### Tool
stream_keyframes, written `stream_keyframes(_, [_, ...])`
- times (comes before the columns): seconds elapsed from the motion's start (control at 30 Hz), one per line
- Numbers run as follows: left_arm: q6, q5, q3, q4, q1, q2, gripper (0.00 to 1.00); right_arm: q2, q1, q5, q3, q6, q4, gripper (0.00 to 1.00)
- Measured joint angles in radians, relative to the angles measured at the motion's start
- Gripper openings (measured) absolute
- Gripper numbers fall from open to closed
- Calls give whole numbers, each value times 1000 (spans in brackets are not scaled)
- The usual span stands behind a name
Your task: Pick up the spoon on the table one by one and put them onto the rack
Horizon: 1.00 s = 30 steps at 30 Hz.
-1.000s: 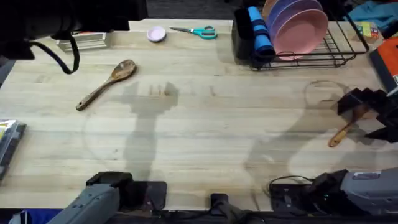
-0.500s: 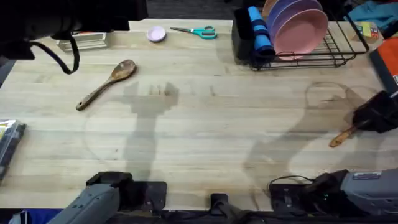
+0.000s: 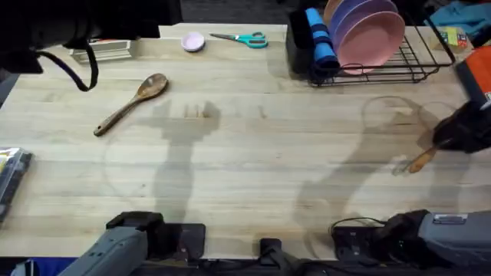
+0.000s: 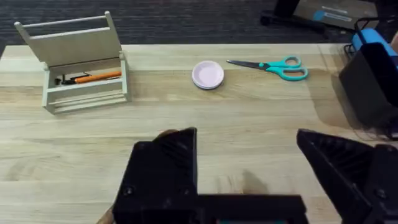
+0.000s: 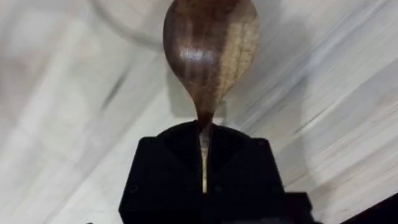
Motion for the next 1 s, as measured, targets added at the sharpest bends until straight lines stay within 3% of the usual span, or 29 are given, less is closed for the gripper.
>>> stream_keyframes(0.3, [0, 0, 0, 1, 0, 0, 993, -250, 81, -1, 70, 0, 19, 34])
stream_keyframes(0.53, [0, 0, 0, 5, 0, 0, 994, -414, 280, -1, 71, 0, 210, 34])
stream_keyframes(0.8, [0, 0, 0, 5, 0, 0, 994, -425, 581, -1, 73, 0, 571, 34])
stream_keyframes(1.0, [0, 0, 0, 5, 0, 0, 994, -359, 733, -4, 73, 0, 813, 34])
